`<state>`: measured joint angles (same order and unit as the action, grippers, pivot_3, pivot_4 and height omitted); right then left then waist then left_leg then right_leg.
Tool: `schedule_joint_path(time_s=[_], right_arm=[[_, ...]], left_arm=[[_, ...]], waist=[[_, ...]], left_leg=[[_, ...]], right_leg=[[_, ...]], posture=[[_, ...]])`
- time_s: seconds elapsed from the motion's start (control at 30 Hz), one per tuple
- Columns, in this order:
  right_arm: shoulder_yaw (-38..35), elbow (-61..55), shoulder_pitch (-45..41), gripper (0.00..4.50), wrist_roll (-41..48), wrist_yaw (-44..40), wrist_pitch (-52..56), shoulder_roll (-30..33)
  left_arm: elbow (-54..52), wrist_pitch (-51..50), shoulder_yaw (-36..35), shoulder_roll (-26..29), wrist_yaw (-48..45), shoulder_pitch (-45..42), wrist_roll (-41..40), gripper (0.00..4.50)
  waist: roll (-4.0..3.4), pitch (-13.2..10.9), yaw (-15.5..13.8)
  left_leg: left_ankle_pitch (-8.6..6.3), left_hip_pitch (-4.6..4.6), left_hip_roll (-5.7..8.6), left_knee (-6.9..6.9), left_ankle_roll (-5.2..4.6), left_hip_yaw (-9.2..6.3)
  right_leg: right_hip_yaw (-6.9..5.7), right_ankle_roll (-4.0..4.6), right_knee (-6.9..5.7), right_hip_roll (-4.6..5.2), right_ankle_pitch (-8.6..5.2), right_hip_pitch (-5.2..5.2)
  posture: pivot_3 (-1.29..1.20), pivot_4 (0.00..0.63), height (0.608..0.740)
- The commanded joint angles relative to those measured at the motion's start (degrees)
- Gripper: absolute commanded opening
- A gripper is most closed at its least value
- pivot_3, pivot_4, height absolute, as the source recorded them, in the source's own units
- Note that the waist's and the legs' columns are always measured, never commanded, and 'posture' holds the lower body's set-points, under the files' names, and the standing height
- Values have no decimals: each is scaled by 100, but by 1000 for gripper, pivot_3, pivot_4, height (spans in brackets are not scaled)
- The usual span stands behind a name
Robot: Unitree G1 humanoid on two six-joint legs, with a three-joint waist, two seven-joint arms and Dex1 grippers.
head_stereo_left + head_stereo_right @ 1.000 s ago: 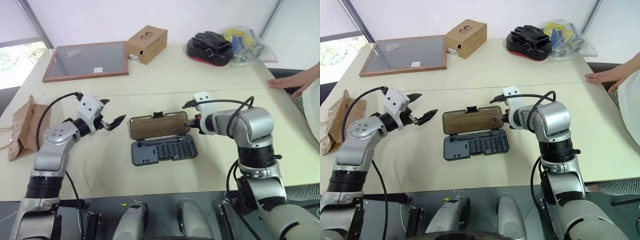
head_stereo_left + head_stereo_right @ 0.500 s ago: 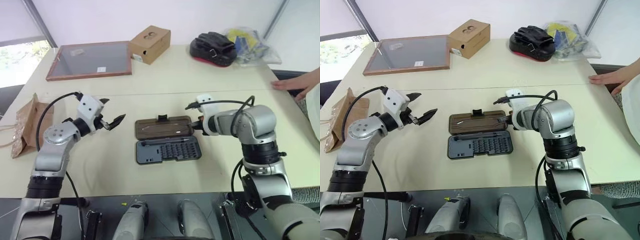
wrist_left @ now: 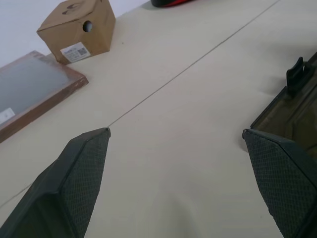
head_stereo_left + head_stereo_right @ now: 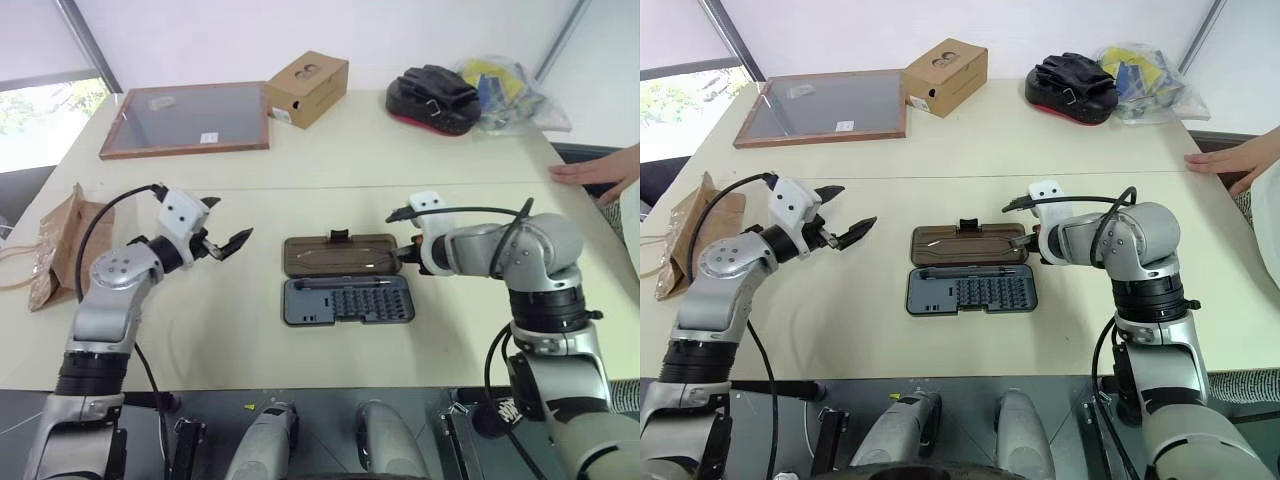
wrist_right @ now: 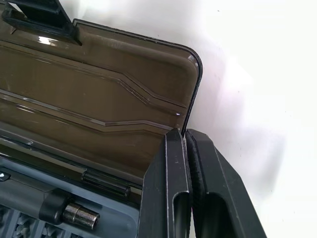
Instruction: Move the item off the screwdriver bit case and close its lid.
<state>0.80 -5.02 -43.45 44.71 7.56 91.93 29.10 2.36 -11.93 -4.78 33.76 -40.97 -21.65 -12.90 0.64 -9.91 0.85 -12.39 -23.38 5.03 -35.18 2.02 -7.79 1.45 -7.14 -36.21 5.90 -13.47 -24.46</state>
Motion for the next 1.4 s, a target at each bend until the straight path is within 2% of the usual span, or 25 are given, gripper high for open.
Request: schedule_joint_path(time_s=[0.03, 0.07, 0.17, 0.23, 0.27, 0.4, 0.47, 0.5, 0.6, 0.7, 0.83, 0.9, 1.07, 1.2, 1.4], right_arm=[[222, -441, -56, 44, 152, -123, 57, 260], [316, -611, -90, 44, 52, -267, 57, 299], [478, -881, -81, 882, -135, -520, 57, 366], [542, -1048, -36, 1985, -224, -736, -49, 392], [545, -1106, -30, 2332, -282, -809, -42, 383], [390, -1208, 20, 4397, -608, -867, -244, 197], [295, -1223, 51, 4462, -765, -909, -457, 113], [234, -1232, 68, 4462, -908, -974, -887, 101], [137, -1172, 26, 4462, -1260, -1196, -1868, 113], [223, -900, -187, 4462, -1093, -2183, -2278, 303], [63, -363, -389, 4462, -1274, -2661, -2845, 271], [237, -52, -448, 4462, -1555, -2901, -3298, 342], [916, 1514, -1005, 4462, -2407, -3787, -4562, 277], [1046, 2088, -1280, 4462, -2758, -4083, -5031, 111], [1022, 2014, -1163, 4462, -2947, -4344, -5057, -43]], left_arm=[[-49, 139, -36, 45, 0, -133, 45, 4500], [-47, 141, -37, 44, -2, -135, 45, 4500], [-66, 138, -44, 40, 0, -117, 38, 4500], [-86, 131, -48, 40, -1, -96, 33, 4500], [-95, 127, -51, 42, -2, -86, 30, 4500], [-197, 8, -89, 30, -24, -35, -66, 4500], [-315, -139, -110, 26, -80, 2, -197, 4500], [-425, -268, -118, 33, -156, 39, -317, 4500], [-1207, -1104, -37, 182, -747, 264, -1114, 4500], [-1809, -1741, 109, 317, -1109, 382, -1643, 4500], [-2231, -2161, 386, 463, -1416, 465, -1923, 4500], [-2258, -2111, 599, 511, -1540, 505, -1813, 4500], [-1485, -1198, 1435, 416, -1781, 477, -864, 4500], [-1032, -797, 1471, 210, -1698, 370, -618, 4500], [-1038, -599, 1392, 117, -1652, 407, -533, 4500]], waist=[[0, 0, 1], [-1, 0, 6], [0, -1, 32], [0, -1, 39], [0, -1, 38], [0, -1, 22], [0, -1, 26], [0, -1, 26], [-1, -3, 31], [1, -4, 33], [1, -3, 42], [1, -3, 39], [-1, -4, 47], [0, -5, 35], [0, -5, 22]], left_leg=[[0, 0, 0, 0, 0, 1], [-1, 0, 0, 0, -1, 1], [-1, 0, 0, 0, -2, 2], [-1, 1, 0, 0, -2, 3], [-1, 1, 0, 0, -2, 3], [-1, 0, 0, 0, -2, 3], [-1, 0, 0, 0, -2, 2], [-1, 0, 0, 0, -2, 2], [-1, -1, -1, 0, -2, 3], [-1, -1, -3, 0, -2, 4], [-2, 2, -3, 0, -3, 8], [-2, 2, -3, 0, -3, 8], [-2, 4, 0, 0, -3, 18], [-2, 2, -3, 3, -3, 14], [-2, 0, -2, 3, -2, 7]], right_leg=[[0, 0, 0, 0, 0, 0], [0, 0, 0, 0, 0, 0], [-2, -1, 0, -2, -1, -1], [-1, -1, -1, -4, -1, -2], [-2, -1, -1, -4, -1, -3], [-2, -1, -1, -3, -1, -3], [-2, -1, -1, -4, -1, -3], [-2, -1, 0, -4, -1, -3], [-1, -1, 0, -2, 0, -4], [-2, -2, 1, -3, -1, -4], [-2, -1, 1, -5, -1, 0], [-2, -1, 1, -5, -1, 0], [0, 0, 3, -6, -1, 0], [0, 1, 5, -8, -1, -4], [0, 0, 5, -5, -1, -6]], posture=[[0, 150, 740], [0, 150, 740], [0, 150, 740], [0, 150, 740], [0, 150, 740], [0, 150, 740], [0, 150, 740], [0, 150, 740], [0, 150, 740], [0, 150, 740], [0, 150, 740], [0, 150, 740], [0, 150, 740], [0, 150, 740], [0, 150, 740]])
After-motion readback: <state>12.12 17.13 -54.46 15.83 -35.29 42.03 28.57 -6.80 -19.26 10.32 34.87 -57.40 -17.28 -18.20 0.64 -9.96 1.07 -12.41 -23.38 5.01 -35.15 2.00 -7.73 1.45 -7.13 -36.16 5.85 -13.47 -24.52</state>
